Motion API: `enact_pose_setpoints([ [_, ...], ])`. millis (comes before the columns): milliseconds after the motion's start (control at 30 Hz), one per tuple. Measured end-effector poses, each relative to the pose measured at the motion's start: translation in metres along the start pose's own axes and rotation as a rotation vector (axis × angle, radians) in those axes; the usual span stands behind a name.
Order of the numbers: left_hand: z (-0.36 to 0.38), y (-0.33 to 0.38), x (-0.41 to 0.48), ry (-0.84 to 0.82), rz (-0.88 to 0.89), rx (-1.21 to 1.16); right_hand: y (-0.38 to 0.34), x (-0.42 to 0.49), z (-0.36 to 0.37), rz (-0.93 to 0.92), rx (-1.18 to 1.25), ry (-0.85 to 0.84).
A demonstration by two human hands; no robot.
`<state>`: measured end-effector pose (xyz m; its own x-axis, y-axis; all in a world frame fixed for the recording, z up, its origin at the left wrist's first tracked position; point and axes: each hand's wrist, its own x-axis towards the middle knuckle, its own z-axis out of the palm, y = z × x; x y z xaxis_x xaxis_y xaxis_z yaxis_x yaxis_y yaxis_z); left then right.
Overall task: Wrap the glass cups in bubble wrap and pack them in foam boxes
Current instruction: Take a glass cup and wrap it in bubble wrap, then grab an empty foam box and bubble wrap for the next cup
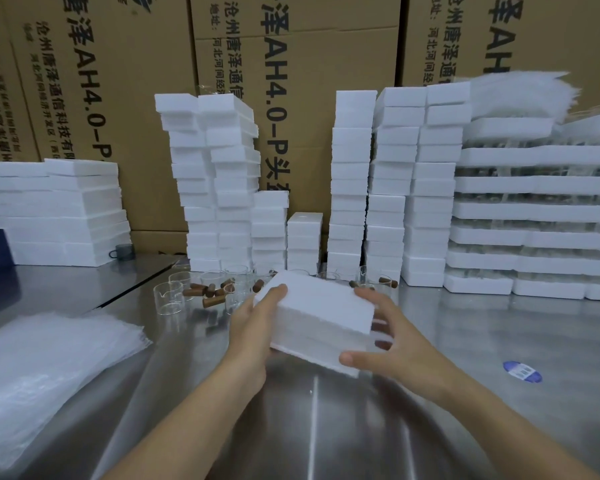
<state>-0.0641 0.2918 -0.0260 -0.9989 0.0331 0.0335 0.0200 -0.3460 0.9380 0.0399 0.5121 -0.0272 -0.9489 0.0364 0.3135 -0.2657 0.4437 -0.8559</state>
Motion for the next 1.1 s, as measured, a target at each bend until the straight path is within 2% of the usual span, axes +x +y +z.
enact_pose_setpoints([
  [67,-0.003,0.008,-0.001,0.056,0.042,0.027,-0.009,-0.008,-0.003,0.087,0.124,-0.148],
  [133,-0.005,0.021,-0.004,0.022,0.140,0.053,-0.015,-0.003,-0.003,0.111,0.186,-0.120],
  [167,-0.004,0.028,-0.007,-0.036,0.204,0.085,-0.016,-0.002,-0.002,0.095,0.174,-0.104],
  [200,-0.004,0.034,-0.009,-0.116,0.264,0.127,-0.009,-0.009,-0.006,0.025,0.214,-0.183],
  [267,-0.002,0.042,-0.016,-0.288,0.347,0.165,-0.003,-0.016,-0.002,0.077,0.342,-0.258],
  [333,0.005,0.040,-0.026,-0.396,0.384,0.161,-0.010,-0.013,0.002,0.024,0.390,-0.341],
  [400,0.015,0.031,-0.036,-0.397,0.363,0.168,-0.029,-0.012,0.016,0.168,0.640,-0.421],
  [433,0.020,0.025,-0.039,-0.364,0.335,0.144,-0.033,-0.014,0.021,0.193,0.688,-0.416],
  [533,0.026,0.010,-0.037,-0.217,0.123,0.096,-0.032,-0.011,0.039,0.176,0.687,-0.168],
  [600,0.031,0.011,-0.035,-0.277,-0.100,0.054,-0.034,-0.006,0.041,0.136,0.672,-0.020],
  [633,0.035,0.011,-0.035,-0.323,-0.161,0.038,-0.033,-0.005,0.039,0.133,0.687,0.054],
  [667,0.036,0.006,-0.036,-0.384,-0.137,0.015,-0.033,-0.006,0.038,0.130,0.696,0.107],
  [733,0.032,-0.010,-0.039,-0.436,-0.016,0.006,-0.035,-0.007,0.034,0.131,0.700,0.122],
  [767,0.033,-0.015,-0.039,-0.437,-0.014,0.001,-0.038,-0.003,0.031,0.143,0.705,0.095],
  [867,0.042,-0.013,-0.038,-0.341,-0.135,-0.033,-0.033,0.007,0.021,0.191,0.675,0.050],
  [967,0.039,-0.013,-0.041,-0.339,-0.189,-0.066,-0.028,0.005,0.028,0.253,0.765,0.002],
  [1100,0.041,-0.012,-0.052,-0.331,-0.196,-0.010,-0.016,0.000,0.039,0.247,0.808,0.091],
])
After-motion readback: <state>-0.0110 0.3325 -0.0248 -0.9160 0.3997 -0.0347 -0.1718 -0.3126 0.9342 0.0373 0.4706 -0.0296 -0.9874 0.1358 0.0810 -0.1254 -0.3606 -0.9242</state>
